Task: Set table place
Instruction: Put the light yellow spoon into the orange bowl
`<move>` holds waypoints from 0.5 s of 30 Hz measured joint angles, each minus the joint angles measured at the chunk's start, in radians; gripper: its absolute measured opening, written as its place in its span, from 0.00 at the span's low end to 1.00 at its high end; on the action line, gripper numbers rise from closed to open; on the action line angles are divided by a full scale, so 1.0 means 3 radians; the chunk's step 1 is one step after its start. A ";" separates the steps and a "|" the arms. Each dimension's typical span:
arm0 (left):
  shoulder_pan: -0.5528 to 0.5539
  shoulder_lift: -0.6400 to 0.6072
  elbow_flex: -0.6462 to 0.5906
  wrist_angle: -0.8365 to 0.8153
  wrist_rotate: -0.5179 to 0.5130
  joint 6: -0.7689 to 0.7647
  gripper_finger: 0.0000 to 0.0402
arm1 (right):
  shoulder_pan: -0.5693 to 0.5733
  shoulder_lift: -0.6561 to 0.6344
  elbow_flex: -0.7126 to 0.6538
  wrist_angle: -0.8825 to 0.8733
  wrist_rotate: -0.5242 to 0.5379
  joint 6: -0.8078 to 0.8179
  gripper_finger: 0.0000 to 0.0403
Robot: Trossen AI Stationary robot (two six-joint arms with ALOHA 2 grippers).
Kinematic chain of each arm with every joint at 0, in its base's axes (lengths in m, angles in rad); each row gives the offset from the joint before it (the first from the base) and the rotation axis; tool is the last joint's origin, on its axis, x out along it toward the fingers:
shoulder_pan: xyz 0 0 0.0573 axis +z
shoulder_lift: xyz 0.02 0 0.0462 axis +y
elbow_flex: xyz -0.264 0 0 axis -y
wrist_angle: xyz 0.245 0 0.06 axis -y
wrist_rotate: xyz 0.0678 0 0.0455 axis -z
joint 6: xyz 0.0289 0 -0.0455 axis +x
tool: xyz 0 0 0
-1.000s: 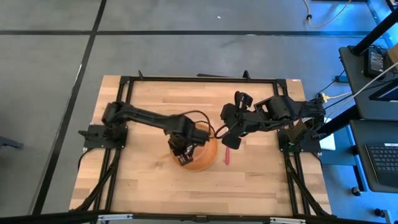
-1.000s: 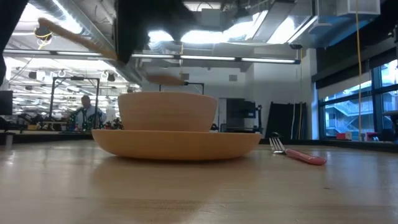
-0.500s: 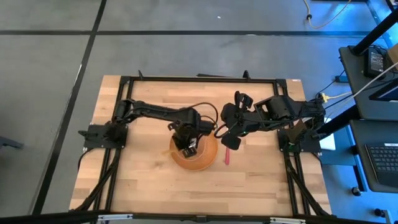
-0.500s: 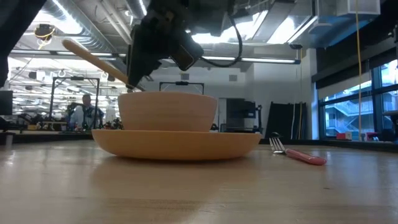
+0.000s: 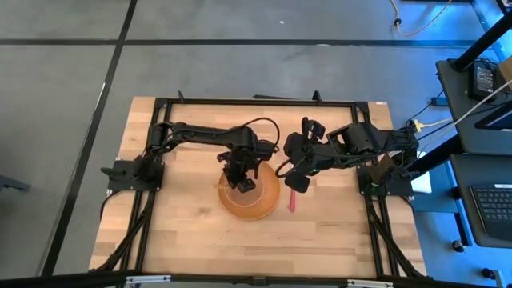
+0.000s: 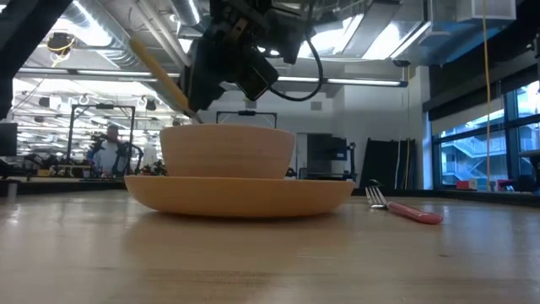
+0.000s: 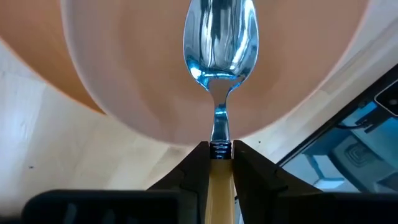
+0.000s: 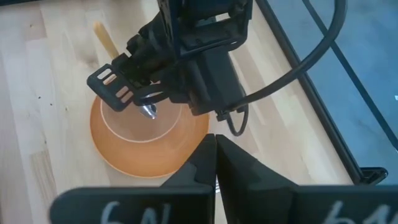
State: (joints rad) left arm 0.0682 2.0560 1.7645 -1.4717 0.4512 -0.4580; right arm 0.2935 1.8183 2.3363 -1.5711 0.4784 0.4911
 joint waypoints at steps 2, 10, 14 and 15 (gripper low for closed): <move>-0.0019 0.0000 0.0000 0.0033 -0.0045 -0.0002 0.15 | 0.0000 0.0000 0.0000 0.0000 0.0001 -0.0003 0.03; -0.0049 0.0112 0.0003 0.0129 -0.0051 -0.0095 0.15 | -0.0001 0.0000 0.0000 0.0000 0.0001 -0.0007 0.03; -0.0074 0.0244 0.0003 0.0136 -0.0043 -0.0011 0.15 | 0.0000 0.0000 0.0000 0.0000 0.0001 -0.0007 0.03; -0.0079 0.0268 0.0001 0.0134 -0.0046 -0.0009 0.15 | -0.0001 0.0000 0.0000 0.0001 0.0001 -0.0007 0.03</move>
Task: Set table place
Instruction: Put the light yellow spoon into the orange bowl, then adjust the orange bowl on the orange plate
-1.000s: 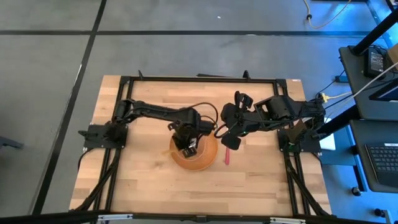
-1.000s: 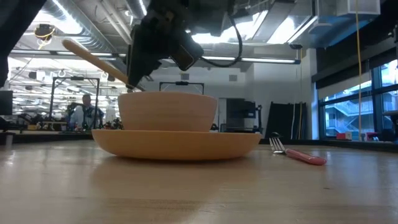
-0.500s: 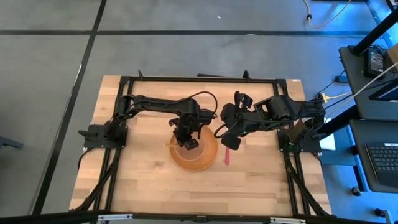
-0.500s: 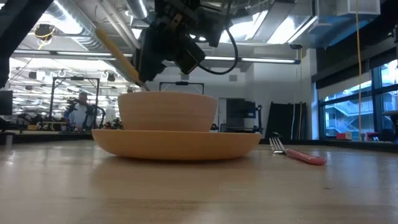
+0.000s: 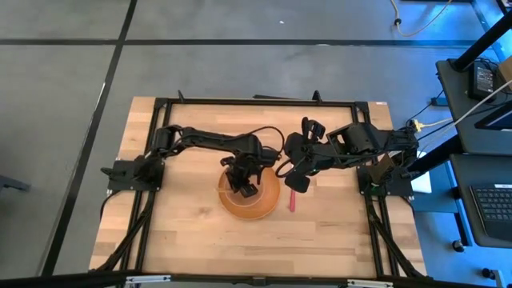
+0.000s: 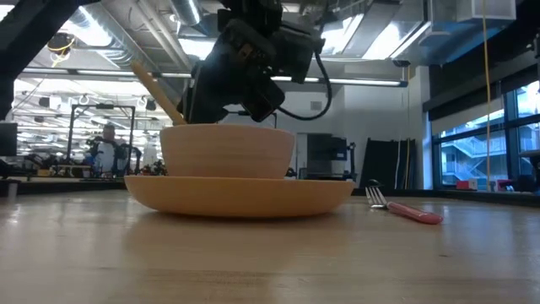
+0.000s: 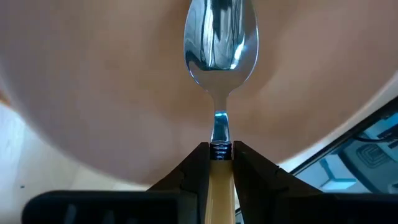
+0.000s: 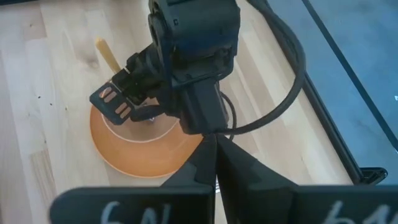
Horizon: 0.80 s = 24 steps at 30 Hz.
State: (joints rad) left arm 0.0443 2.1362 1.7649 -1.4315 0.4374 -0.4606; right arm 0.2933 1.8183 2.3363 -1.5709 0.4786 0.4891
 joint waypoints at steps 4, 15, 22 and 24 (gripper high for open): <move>-0.0001 0.0012 0.0000 0.0018 -0.0018 0.0039 0.15 | 0.0001 0.0000 0.0000 -0.0001 0.0000 0.0008 0.03; 0.0004 0.0011 0.0000 0.0145 -0.0299 0.0114 0.19 | 0.0001 0.0000 0.0000 -0.0001 0.0000 0.0006 0.03; 0.0003 0.0011 0.0000 0.0207 -0.0304 0.0095 0.23 | 0.0001 0.0000 0.0000 -0.0001 0.0000 0.0001 0.03; 0.0005 0.0008 0.0000 0.0206 -0.0306 0.0086 0.23 | 0.0001 0.0000 0.0000 -0.0001 0.0000 -0.0001 0.03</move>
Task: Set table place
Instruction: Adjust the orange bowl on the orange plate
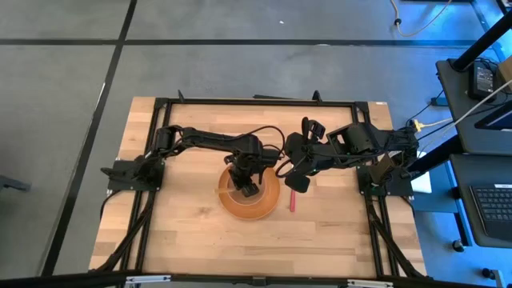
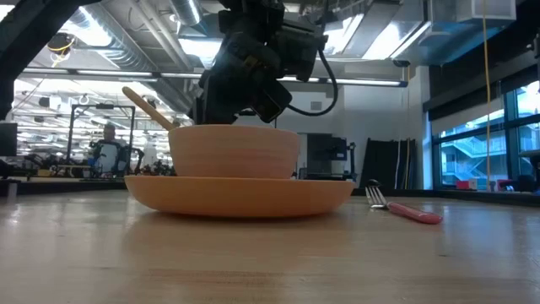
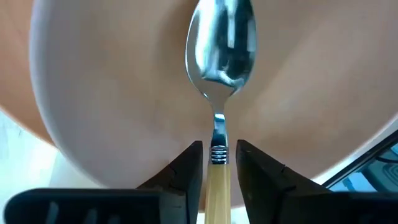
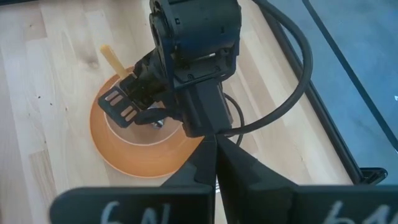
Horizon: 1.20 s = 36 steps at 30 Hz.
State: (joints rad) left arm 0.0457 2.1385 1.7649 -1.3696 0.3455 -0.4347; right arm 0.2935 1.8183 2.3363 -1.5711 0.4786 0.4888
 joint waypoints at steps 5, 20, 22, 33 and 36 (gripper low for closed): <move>0.0018 -0.0029 0.0000 0.0016 -0.0018 0.0000 0.22 | -0.0001 0.0000 0.0000 0.0000 0.0000 -0.0074 0.03; 0.0048 -0.0022 0.0684 -0.0031 -0.0255 0.0015 0.21 | 0.0000 0.0000 0.0000 0.0000 0.0000 -0.0084 0.03; 0.0048 -0.0023 0.0938 -0.0091 -0.0308 0.0094 0.19 | -0.0001 0.0000 0.0000 0.0000 0.0000 -0.0084 0.03; 0.0102 -0.0126 0.1353 -0.0673 -0.0819 0.0426 0.01 | 0.0037 0.0000 0.0000 0.0001 0.0000 0.0092 0.03; 0.0130 -0.0102 0.1187 -0.0675 -0.0837 0.0358 0.00 | 0.0069 0.0001 -0.0001 0.0000 0.0001 0.0103 0.03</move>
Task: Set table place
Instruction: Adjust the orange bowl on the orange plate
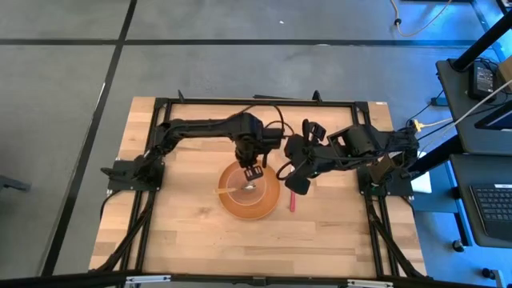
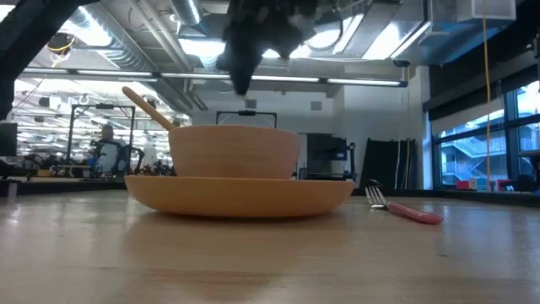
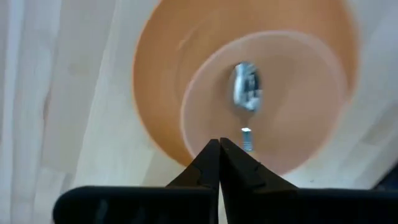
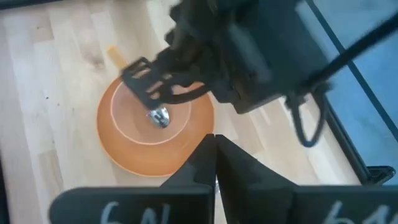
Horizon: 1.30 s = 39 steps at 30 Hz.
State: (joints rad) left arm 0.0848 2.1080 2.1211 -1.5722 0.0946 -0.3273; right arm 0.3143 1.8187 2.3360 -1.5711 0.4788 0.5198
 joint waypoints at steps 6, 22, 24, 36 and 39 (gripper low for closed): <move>0.0008 -0.0002 -0.0634 0.0001 -0.0011 -0.0118 0.00 | 0.0066 0.0000 0.0000 0.0000 -0.0001 0.0167 0.03; -0.0224 0.0001 -0.1024 0.0004 0.0000 -0.0261 0.00 | 0.0082 0.0000 0.0000 0.0000 0.0172 0.0142 0.03; -0.0253 0.0001 -0.1024 0.0004 0.0006 -0.0278 0.00 | 0.0082 0.0000 0.0000 0.0000 0.0171 0.0135 0.03; -0.0238 -0.0027 -0.1162 0.0006 -0.0017 -0.0303 0.00 | 0.0082 0.0000 0.0000 0.0000 0.0172 0.0071 0.03; -0.0270 -0.0046 -0.1219 0.0004 -0.0027 -0.0304 0.00 | 0.0082 0.0000 0.0000 0.0000 0.0172 0.0071 0.03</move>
State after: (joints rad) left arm 0.0038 2.0941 1.7554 -1.5711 0.0866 -0.4186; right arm 0.3389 1.8187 2.3360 -1.5711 0.5304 0.5411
